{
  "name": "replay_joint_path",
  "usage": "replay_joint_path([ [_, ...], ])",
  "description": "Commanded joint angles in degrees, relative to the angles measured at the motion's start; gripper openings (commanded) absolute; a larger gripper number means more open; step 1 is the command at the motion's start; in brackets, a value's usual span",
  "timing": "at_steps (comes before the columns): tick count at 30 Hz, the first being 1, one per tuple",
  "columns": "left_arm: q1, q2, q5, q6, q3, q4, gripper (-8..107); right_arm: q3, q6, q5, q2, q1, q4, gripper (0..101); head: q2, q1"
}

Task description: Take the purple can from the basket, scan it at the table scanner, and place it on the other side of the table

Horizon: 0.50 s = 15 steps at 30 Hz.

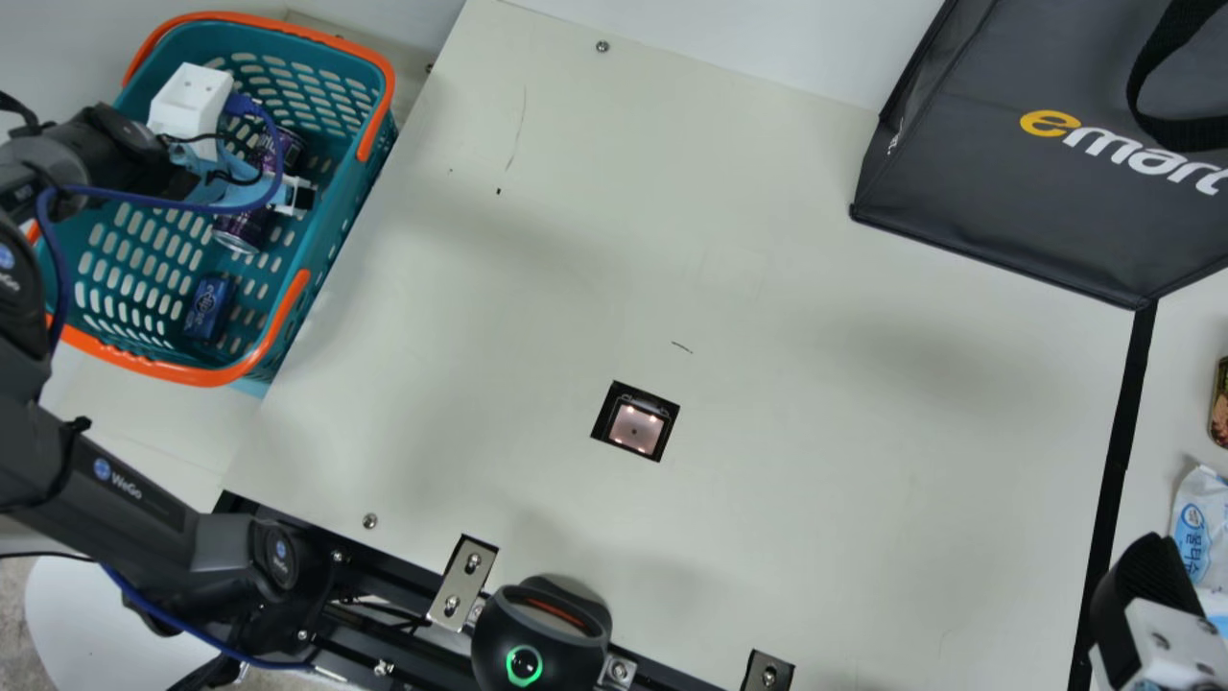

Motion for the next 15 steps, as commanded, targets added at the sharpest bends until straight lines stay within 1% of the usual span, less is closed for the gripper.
replay_joint_path([
  [1, -0.1, 0.9, -0.3, -0.3, -0.2, 0.7, 90, 0.0, 0.0, 0.0, 0.0, 0.0, 0.0, 95, 0.2, -1.7],
  [15, -0.4, 5.8, -2.7, -3.0, -1.2, 6.3, 90, 0.0, 0.0, 0.0, 0.0, 0.0, 0.0, 95, 0.2, -1.7],
])
